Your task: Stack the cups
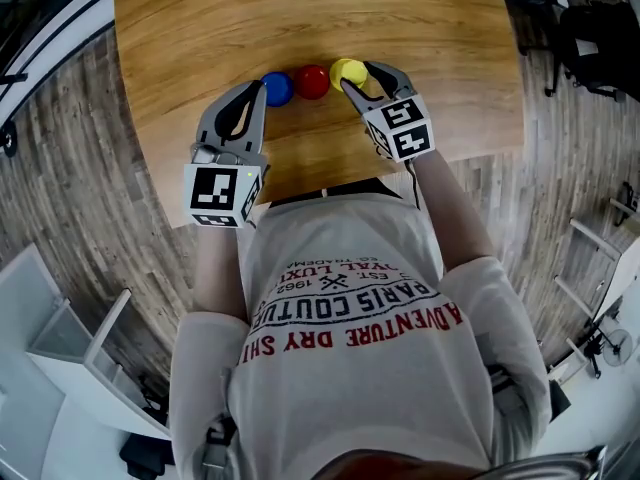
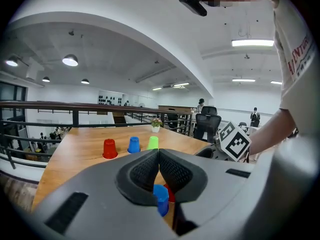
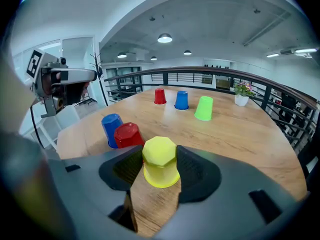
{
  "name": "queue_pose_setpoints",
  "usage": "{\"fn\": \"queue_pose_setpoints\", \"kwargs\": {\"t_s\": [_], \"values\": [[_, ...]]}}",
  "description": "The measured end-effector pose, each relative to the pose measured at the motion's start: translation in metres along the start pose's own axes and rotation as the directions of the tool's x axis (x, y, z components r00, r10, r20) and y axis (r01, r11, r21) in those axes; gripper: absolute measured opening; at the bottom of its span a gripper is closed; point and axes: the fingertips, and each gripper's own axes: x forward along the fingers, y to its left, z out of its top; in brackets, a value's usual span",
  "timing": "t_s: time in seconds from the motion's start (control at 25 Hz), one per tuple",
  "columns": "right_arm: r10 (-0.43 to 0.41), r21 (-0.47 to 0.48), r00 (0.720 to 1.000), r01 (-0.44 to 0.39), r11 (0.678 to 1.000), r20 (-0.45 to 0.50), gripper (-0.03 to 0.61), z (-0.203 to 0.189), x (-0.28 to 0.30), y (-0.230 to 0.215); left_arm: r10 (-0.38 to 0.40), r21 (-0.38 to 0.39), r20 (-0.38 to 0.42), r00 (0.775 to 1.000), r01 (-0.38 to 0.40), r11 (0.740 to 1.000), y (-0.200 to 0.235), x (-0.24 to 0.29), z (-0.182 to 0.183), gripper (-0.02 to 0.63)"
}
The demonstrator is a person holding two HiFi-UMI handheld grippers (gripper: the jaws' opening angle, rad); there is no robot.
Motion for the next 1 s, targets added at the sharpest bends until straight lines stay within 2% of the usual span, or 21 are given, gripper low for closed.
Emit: {"fn": "queue_pose_setpoints", "kwargs": {"t_s": [0.24,0.28,0.52,0.8,1.0], "values": [[0.048,0.026,0.999,-0.048,0.999,-0.005,0.231,-0.001,0.0,0.004,0.025,-0.014,0.002,1.0,-0.025,1.0,0.006,-0.002,-0.001,0.017],[0.062,0.029,0.998,-0.062,0.998,0.002,0.248,0.001,-0.001,0.006,0.028,-0.015,0.004,1.0,-0.028,0.999,0.007,-0.002,0.0,0.017],[0.077,-0.015,0.993,-0.076,0.997,0.085,0.275,0.041,-0.012,-0.004,0.059,-0.022,0.022,0.998,-0.058,0.998,0.015,0.003,0.009,0.017],[0.086,-0.076,0.987,-0.076,0.994,0.135,0.275,0.094,-0.002,-0.037,0.113,-0.034,0.023,0.993,-0.112,0.993,0.022,0.016,0.022,0.017],[0.058,-0.065,0.989,-0.05,0.997,0.134,0.275,0.118,0.027,-0.081,0.169,-0.051,0.011,0.986,-0.168,0.984,0.031,0.03,0.026,0.017]]}}
